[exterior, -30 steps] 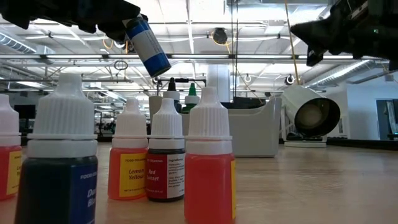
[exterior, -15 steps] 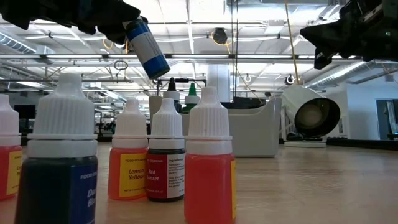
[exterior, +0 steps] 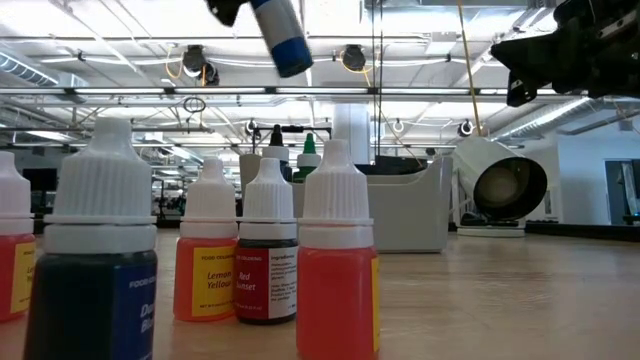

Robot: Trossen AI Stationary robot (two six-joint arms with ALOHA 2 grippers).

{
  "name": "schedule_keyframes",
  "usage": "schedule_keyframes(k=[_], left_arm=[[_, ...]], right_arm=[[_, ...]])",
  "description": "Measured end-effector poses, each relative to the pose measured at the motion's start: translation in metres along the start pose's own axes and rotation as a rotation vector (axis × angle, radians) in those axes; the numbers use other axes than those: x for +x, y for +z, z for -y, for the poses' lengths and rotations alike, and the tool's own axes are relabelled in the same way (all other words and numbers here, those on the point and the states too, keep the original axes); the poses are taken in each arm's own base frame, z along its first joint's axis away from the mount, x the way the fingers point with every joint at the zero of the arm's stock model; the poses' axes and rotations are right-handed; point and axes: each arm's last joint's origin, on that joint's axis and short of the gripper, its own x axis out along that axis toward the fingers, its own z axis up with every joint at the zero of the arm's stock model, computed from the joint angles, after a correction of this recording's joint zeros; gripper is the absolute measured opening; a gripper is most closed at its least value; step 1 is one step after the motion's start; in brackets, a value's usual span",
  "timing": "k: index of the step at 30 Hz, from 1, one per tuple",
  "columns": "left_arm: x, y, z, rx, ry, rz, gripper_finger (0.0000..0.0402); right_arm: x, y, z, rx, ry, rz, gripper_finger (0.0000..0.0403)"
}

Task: Pick & Place food coloring
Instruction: Put the big blue food coloring into the gray bin

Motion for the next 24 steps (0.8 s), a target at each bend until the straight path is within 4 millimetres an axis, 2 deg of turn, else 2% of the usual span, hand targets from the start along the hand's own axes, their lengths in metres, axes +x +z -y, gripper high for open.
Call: schedule_keyframes(k=[5,9,12,18,24], left_arm=[[0.035,0.016,-0.002,0.013,0.018,-0.084,0.0125],[0.066,0.011,-0.002,-0.013,0.065,-0.143,0.0125],[0.082,0.005,-0.001,-0.101,0.188,-0.176,0.0125],[0.088,-0.006,0.009,-0.304,0.394,-0.224,0.0125],[0.083,-0.007,0.027,-0.352,0.424,-0.221,0.0125]], right_arm=[[0.0,0.001,0.0,0.0,-0.001,0.014,0.0],[0.0,0.002,0.0,0.001,-0.001,0.016,0.0],[0.0,0.001,0.0,0.023,-0.001,0.011,0.0],[0.0,0.001,0.0,0.038,-0.001,0.008,0.0],[0.0,0.001,0.0,0.035,-0.001,0.008,0.0]])
